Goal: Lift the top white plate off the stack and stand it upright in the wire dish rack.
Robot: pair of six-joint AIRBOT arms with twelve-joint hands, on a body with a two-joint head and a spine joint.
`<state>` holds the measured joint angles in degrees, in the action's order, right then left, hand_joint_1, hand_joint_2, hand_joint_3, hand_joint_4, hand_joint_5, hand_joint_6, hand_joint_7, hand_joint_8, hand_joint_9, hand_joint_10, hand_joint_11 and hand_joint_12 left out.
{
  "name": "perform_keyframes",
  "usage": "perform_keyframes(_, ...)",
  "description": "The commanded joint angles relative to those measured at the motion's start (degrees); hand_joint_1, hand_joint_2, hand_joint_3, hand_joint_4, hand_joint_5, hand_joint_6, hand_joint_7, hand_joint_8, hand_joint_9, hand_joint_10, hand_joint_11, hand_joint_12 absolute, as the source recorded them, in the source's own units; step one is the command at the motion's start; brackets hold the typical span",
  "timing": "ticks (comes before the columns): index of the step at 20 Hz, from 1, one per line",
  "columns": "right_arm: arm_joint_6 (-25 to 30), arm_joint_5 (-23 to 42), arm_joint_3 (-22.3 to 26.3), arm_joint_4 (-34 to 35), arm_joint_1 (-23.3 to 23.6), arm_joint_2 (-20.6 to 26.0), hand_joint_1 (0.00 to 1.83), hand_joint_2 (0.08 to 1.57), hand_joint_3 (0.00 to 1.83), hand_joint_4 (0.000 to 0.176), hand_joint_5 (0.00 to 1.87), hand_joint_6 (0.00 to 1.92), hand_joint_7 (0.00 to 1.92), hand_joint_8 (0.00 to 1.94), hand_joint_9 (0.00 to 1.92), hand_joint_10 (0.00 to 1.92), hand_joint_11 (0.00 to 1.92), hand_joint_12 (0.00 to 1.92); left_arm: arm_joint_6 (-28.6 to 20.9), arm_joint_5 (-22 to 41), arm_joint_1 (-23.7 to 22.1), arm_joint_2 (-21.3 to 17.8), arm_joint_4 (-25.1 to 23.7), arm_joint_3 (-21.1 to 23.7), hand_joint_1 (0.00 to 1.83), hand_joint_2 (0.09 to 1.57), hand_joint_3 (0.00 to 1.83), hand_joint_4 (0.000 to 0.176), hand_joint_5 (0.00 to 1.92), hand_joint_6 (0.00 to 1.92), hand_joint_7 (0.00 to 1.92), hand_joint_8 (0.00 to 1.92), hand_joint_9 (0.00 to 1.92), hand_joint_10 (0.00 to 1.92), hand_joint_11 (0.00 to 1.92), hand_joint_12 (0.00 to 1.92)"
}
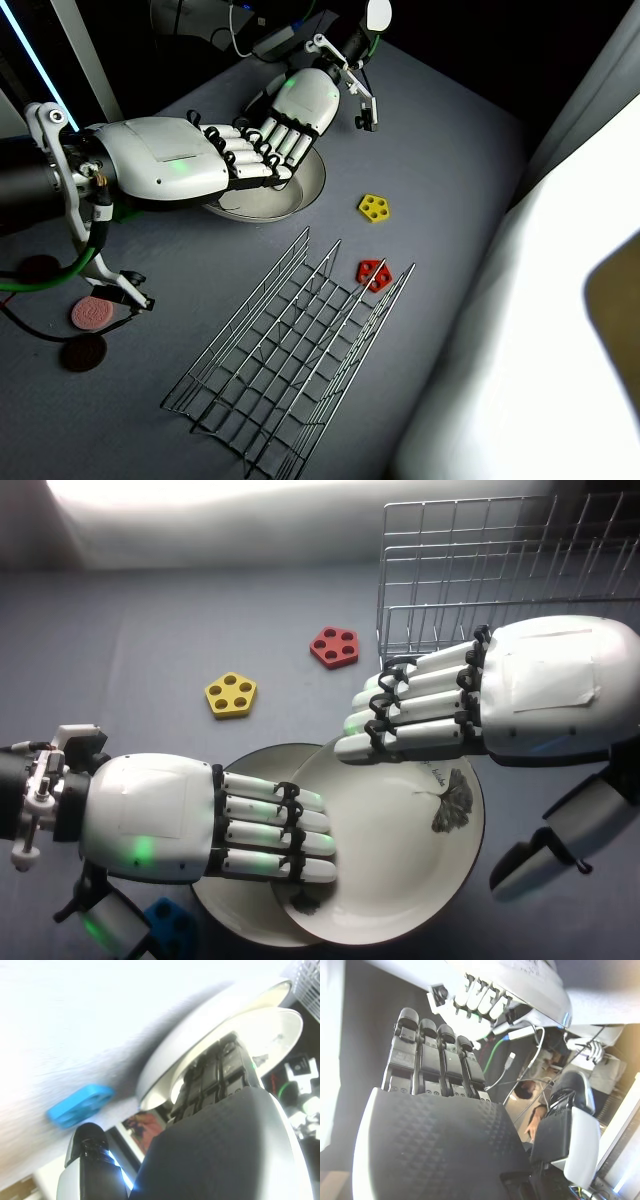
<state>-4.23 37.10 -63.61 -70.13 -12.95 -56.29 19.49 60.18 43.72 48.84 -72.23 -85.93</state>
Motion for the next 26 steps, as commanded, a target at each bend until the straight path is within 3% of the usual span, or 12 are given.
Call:
perform_keyframes(1, -0.1, 2.2, -0.3, 3.1, 0.2, 0.3, 0.57, 0.91, 0.00, 0.000, 0.04, 0.00, 0.09, 0.00, 0.13, 0.01, 0.18, 0.02, 0.2, -1.2, -0.5, 1.4, -2.0, 0.4, 0.17, 0.96, 0.00, 0.000, 0.03, 0.01, 0.04, 0.01, 0.04, 0.01, 0.07, 0.04)
perform_keyframes(2, -0.1, 2.0, -0.3, 2.7, 0.2, 0.2, 0.56, 0.95, 0.01, 0.000, 0.01, 0.00, 0.07, 0.00, 0.12, 0.00, 0.17, 0.02, 0.2, -1.3, -0.5, 1.5, -2.0, 0.4, 0.16, 0.96, 0.00, 0.000, 0.03, 0.01, 0.04, 0.01, 0.04, 0.01, 0.07, 0.04)
perform_keyframes(4, -0.1, 2.0, 0.1, 1.4, 0.2, 0.2, 0.91, 0.91, 0.00, 0.000, 0.12, 0.01, 0.14, 0.01, 0.19, 0.01, 0.23, 0.05, 0.2, -1.3, -0.4, 1.6, -2.0, 0.4, 0.16, 0.95, 0.00, 0.000, 0.03, 0.00, 0.03, 0.00, 0.01, 0.00, 0.06, 0.03)
perform_keyframes(8, -2.7, 1.5, 1.2, 1.2, 0.0, 0.4, 1.25, 0.93, 0.00, 0.000, 0.17, 0.02, 0.14, 0.01, 0.21, 0.02, 0.29, 0.07, 0.2, -1.3, -0.2, 1.7, -2.0, 0.1, 0.16, 0.96, 0.00, 0.000, 0.02, 0.00, 0.01, 0.00, 0.00, 0.00, 0.05, 0.03)
perform_keyframes(24, -2.7, -0.2, 1.6, 1.0, -3.8, -1.4, 1.18, 1.01, 0.01, 0.000, 0.18, 0.00, 0.14, 0.00, 0.19, 0.00, 0.27, 0.07, 0.2, -1.1, 0.2, 1.9, -1.6, -0.9, 0.14, 0.97, 0.00, 0.000, 0.05, 0.00, 0.05, 0.00, 0.04, 0.00, 0.07, 0.03)
perform_keyframes(26, -2.7, -0.2, 1.3, 1.4, -3.8, -2.3, 1.19, 0.99, 0.00, 0.000, 0.16, 0.00, 0.16, 0.00, 0.20, 0.00, 0.29, 0.09, 0.2, -1.1, 0.3, 2.0, -1.5, -1.3, 0.22, 0.95, 0.00, 0.000, 0.11, 0.01, 0.12, 0.01, 0.10, 0.01, 0.11, 0.04)
